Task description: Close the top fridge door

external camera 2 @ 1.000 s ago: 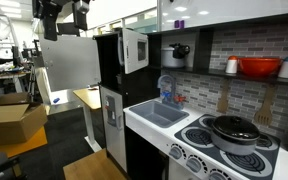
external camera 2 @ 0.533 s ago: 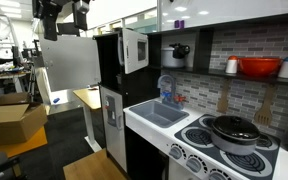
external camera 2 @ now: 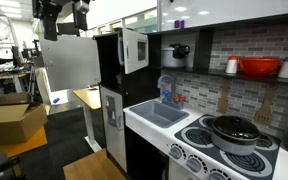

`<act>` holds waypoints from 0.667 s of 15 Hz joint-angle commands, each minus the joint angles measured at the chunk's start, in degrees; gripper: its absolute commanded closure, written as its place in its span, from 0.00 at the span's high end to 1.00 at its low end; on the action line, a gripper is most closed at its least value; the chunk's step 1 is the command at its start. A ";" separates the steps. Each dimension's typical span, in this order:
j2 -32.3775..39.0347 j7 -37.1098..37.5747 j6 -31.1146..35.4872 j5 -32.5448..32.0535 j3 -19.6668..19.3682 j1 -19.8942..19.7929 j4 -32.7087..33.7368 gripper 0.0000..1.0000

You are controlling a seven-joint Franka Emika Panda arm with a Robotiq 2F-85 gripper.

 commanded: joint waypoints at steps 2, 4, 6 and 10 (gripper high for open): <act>-0.02 0.17 -0.21 -0.15 -0.34 0.48 0.13 1.00; -0.02 0.17 -0.21 -0.15 -0.34 0.48 0.13 1.00; -0.02 0.17 -0.21 -0.15 -0.34 0.48 0.13 1.00; -0.02 0.17 -0.21 -0.15 -0.34 0.48 0.13 1.00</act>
